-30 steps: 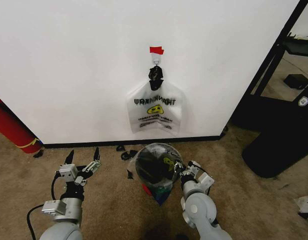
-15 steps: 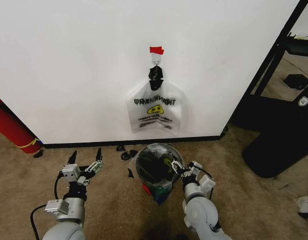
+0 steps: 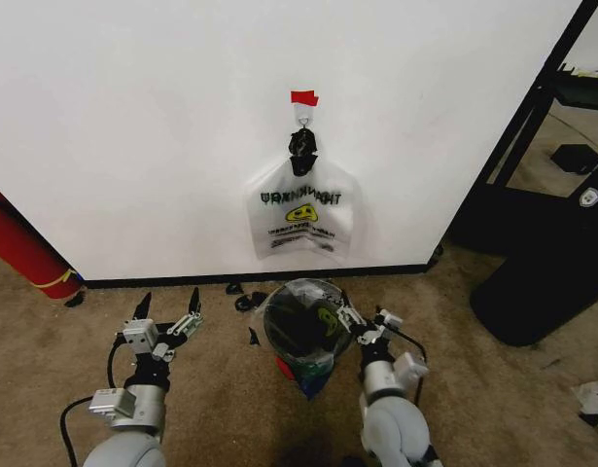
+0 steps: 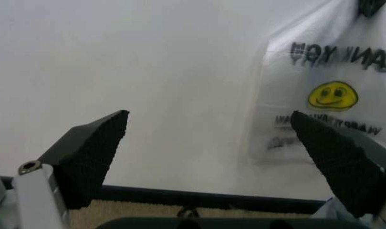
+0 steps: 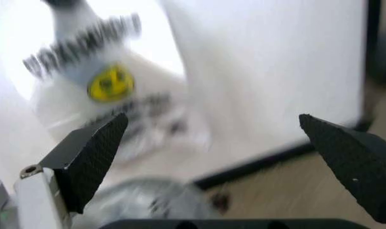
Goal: Pick up the garbage bag from the wall and place it over the trash bin.
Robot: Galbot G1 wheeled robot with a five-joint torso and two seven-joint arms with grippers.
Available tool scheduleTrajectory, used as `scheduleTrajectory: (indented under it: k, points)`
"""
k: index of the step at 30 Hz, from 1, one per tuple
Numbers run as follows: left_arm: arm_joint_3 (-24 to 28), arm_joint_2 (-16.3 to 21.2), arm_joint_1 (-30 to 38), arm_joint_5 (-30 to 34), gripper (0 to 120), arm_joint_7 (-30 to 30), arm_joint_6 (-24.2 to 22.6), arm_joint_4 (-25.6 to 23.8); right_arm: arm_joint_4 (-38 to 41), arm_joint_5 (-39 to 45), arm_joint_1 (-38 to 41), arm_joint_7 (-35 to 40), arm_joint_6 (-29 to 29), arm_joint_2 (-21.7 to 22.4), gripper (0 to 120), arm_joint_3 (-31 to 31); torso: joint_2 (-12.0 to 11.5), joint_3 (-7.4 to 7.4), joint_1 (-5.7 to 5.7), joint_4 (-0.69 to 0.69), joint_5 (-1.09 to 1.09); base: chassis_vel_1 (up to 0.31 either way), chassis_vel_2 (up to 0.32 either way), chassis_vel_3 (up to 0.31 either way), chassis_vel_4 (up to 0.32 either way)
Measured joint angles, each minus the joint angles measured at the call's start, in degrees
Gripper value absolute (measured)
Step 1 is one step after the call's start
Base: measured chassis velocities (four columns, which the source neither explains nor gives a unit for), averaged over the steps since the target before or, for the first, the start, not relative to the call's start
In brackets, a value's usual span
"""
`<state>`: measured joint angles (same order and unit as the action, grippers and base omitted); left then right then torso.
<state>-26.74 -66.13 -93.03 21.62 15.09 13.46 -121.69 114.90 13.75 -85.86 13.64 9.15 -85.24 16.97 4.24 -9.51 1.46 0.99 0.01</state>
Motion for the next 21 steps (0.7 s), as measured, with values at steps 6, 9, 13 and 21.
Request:
scheduleTrajectory:
  k: [6,9,13,21]
  points:
    - [1.46,-0.89,0.06,-3.30,100,0.52,1.20,-0.21,6.17,-9.13,-8.36,-1.78,6.11,0.26,100,5.04,-0.01,0.00,0.00,0.00,0.00,0.000,0.000,0.000,0.000]
    - [1.82,-1.27,-0.10,-4.77,100,1.17,2.12,-0.35,8.94,-11.20,-12.74,-3.03,8.53,0.03,100,6.91,-0.01,0.00,0.00,0.00,-0.01,0.000,0.000,0.000,0.000]
    - [2.14,-1.58,-1.16,-7.64,100,1.28,3.68,-0.91,13.82,-14.88,-18.57,-4.37,13.16,-0.98,100,8.45,-0.01,0.00,0.00,-0.01,0.00,0.000,0.000,0.000,0.000]
    - [2.68,-2.28,-2.39,-9.80,100,1.23,4.66,-2.10,17.87,-15.78,-21.85,-4.24,15.04,-2.52,100,8.07,0.00,0.00,-0.01,-0.01,-0.01,0.000,0.000,0.000,0.000]
